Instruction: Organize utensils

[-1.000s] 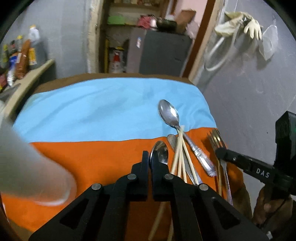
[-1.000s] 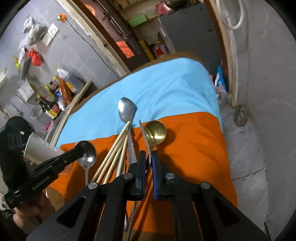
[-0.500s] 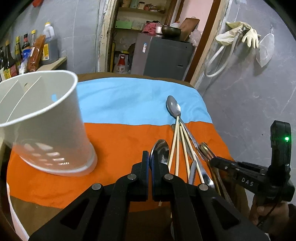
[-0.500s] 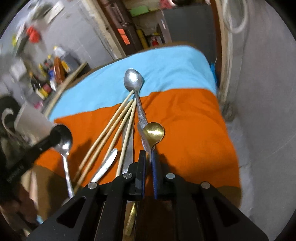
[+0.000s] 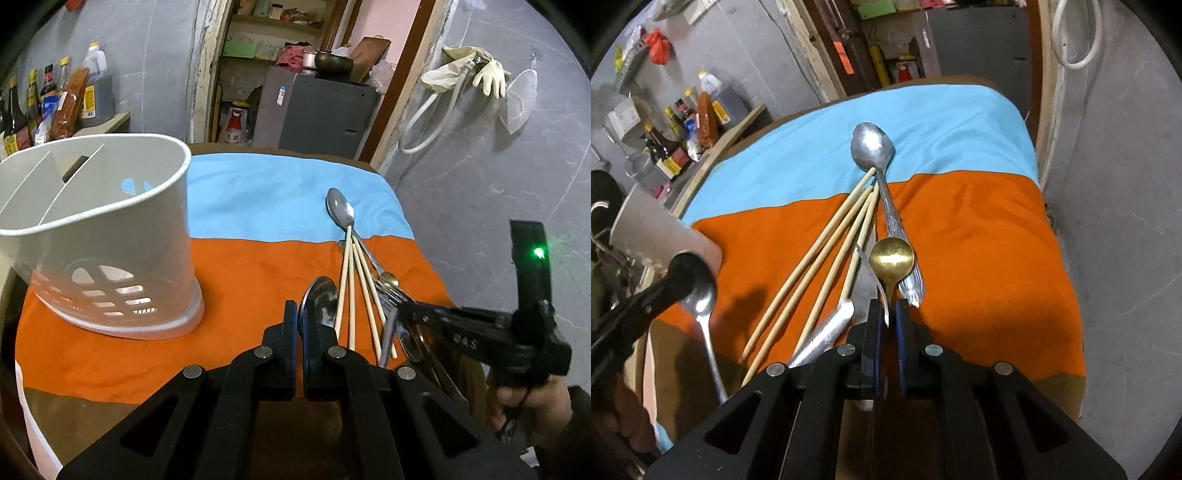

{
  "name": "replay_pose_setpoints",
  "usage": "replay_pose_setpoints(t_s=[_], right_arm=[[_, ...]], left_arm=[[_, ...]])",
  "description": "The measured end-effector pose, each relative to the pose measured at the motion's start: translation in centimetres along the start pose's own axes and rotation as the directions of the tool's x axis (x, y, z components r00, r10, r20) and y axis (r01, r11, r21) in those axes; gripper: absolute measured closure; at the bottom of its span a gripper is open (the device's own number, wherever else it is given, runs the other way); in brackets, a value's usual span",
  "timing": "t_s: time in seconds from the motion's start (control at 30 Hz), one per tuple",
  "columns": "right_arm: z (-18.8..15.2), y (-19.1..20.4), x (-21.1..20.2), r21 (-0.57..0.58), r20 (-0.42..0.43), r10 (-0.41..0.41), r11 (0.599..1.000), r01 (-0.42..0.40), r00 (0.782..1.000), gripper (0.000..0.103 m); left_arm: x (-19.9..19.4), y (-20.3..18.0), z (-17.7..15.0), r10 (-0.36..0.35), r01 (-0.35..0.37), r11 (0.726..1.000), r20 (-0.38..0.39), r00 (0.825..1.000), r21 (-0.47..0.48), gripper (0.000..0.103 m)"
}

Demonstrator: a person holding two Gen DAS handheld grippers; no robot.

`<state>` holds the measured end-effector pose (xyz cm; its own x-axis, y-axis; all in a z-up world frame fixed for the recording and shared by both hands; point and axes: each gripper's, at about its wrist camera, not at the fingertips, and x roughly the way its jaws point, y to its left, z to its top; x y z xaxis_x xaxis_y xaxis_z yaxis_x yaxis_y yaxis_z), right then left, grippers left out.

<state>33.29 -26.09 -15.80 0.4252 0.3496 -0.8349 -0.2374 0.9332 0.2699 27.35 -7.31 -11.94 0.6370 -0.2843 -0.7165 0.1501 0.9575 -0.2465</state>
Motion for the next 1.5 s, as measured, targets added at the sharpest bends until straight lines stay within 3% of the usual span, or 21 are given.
replay_pose_setpoints(t_s=[0.2,0.33,0.6,0.87,1.03,1.3,1.5], right_arm=[[-0.5,0.6,-1.6,-0.024,0.07,-0.037,0.999,0.039,0.997,0.099],[-1.7,-0.4,-3.5,0.055,0.118,0.061,0.996,-0.068,0.991,0.099],[-4.1,0.9,-5.3,0.004,0.172,0.004,1.0,-0.005,0.985,0.1],[-5.6,4.7,-8.5,-0.135,0.331,-0.057,0.985,0.107,0.942,0.1],[-5.6,5.0,-8.2,-0.135,0.343,-0.015,0.989,0.065,0.939,0.1],[-5.2,5.8,-12.3,-0.094,0.505,0.02,0.995,0.032,0.863,0.101],[-4.2,6.5,-13.2,-0.098,0.525,0.039,0.995,0.014,0.85,0.101]], left_arm=[[-1.2,0.0,0.0,0.003,-0.003,1.0,0.024,1.0,0.012,0.103],[-1.8,0.2,-0.1,-0.007,0.007,1.0,0.032,0.999,0.017,0.103],[-2.7,0.7,-0.6,-0.024,0.023,1.0,0.036,0.999,0.019,0.103],[-4.7,1.0,-1.0,-0.01,0.008,1.0,0.092,0.996,0.021,0.103],[-5.7,1.4,-1.0,0.011,-0.013,1.0,0.124,0.992,0.012,0.103],[-8.5,1.5,-0.3,0.045,-0.051,0.999,0.22,0.975,0.019,0.103],[-9.4,1.4,0.2,0.041,-0.049,0.999,0.245,0.969,0.024,0.103]])
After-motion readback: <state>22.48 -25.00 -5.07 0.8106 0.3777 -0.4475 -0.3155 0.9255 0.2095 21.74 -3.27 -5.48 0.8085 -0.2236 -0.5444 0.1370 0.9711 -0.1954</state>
